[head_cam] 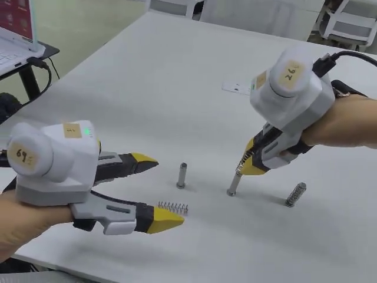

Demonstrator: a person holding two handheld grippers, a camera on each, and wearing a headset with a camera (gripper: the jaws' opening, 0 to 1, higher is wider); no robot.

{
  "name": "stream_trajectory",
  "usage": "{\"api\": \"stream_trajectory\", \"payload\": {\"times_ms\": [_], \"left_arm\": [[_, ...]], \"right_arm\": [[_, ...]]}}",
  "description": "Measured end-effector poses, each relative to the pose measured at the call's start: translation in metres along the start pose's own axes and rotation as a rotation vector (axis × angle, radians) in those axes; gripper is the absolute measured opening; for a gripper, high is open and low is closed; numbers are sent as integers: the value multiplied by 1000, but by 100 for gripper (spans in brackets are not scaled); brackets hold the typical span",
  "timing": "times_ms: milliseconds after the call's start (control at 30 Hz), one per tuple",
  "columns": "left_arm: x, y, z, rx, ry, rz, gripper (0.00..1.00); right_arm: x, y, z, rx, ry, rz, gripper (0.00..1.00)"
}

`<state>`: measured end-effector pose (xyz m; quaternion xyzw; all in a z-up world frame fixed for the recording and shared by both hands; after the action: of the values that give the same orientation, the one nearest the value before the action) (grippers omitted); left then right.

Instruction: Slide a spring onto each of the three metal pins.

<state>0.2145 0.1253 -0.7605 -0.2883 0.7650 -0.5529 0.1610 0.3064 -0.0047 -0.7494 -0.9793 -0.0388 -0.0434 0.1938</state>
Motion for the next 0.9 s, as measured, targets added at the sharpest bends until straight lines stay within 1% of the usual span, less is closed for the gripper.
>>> {"api": "stream_trajectory", "payload": {"times_ms": [267,633,900], "left_arm": [[0,-1,0,1,1,2,63],[-1,-1,0,1,1,4,63],[-1,0,-1,-2,1,5,63]], "right_arm": [[2,3,7,-12,-6,5,9],[0,7,22,-30,-21,12,9],[0,12,34,-45,-35,31,9]]}}
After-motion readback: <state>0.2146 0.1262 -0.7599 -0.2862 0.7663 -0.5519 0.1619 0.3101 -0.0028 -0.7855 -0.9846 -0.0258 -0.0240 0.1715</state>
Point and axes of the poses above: the centre of the closed fingertips' face, and the gripper's own axes: z roughly forward along the fingers, x roughly to its right, y roughly out of its underside, the point moved 4 cm from there along -z, roughly backward along the fingers
